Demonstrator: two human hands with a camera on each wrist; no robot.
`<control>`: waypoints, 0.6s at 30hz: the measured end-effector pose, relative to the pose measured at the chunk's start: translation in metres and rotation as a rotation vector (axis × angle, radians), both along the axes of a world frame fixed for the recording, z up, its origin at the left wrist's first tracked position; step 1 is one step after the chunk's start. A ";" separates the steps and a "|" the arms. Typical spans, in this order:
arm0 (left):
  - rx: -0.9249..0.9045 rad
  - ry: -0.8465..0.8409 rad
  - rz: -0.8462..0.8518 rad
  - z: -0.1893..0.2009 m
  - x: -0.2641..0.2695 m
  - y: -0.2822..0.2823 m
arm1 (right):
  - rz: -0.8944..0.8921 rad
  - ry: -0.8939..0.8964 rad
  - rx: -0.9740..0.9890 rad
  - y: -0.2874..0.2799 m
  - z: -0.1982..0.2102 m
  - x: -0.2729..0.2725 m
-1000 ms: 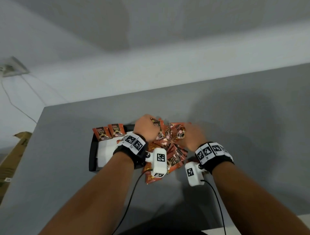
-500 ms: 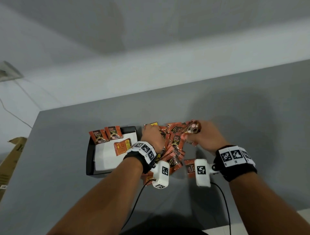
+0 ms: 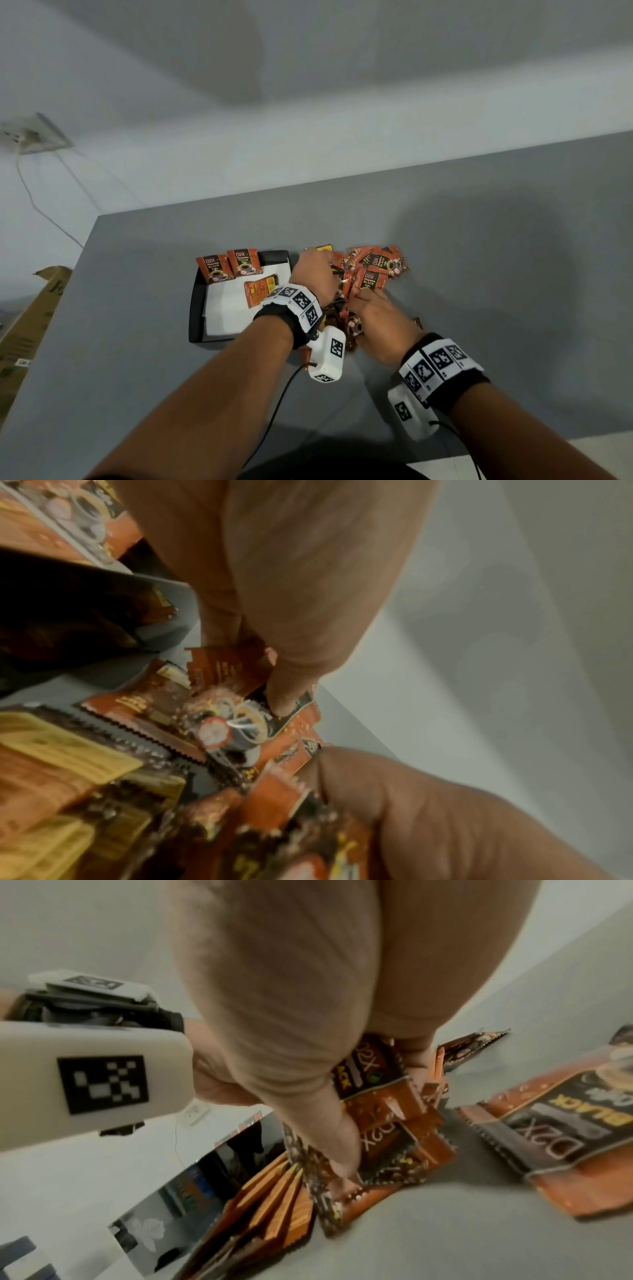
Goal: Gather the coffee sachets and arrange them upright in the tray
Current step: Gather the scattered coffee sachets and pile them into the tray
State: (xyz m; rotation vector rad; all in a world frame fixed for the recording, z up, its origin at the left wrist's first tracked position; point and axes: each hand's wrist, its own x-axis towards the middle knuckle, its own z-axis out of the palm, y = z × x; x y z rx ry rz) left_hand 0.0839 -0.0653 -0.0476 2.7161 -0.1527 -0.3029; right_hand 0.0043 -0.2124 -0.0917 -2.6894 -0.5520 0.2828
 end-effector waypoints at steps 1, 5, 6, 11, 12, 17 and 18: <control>-0.013 0.005 -0.001 0.001 -0.002 0.001 | -0.003 0.013 0.022 0.000 -0.001 -0.001; -0.083 0.024 -0.003 0.010 -0.005 0.010 | -0.063 0.128 0.215 -0.007 0.012 -0.006; -0.102 0.029 0.002 0.014 -0.006 0.012 | -0.111 0.176 0.292 -0.012 0.018 -0.007; -0.231 0.099 -0.017 0.043 -0.017 0.032 | -0.319 0.333 0.506 -0.046 0.044 -0.005; -0.236 0.127 -0.033 0.047 -0.020 0.035 | -0.332 0.369 0.501 -0.053 0.048 -0.004; -0.176 0.290 -0.174 0.050 -0.030 0.046 | -0.342 0.508 0.321 -0.077 0.047 -0.009; -0.136 0.340 -0.213 0.049 -0.032 0.044 | -0.323 0.510 0.243 -0.077 0.045 -0.012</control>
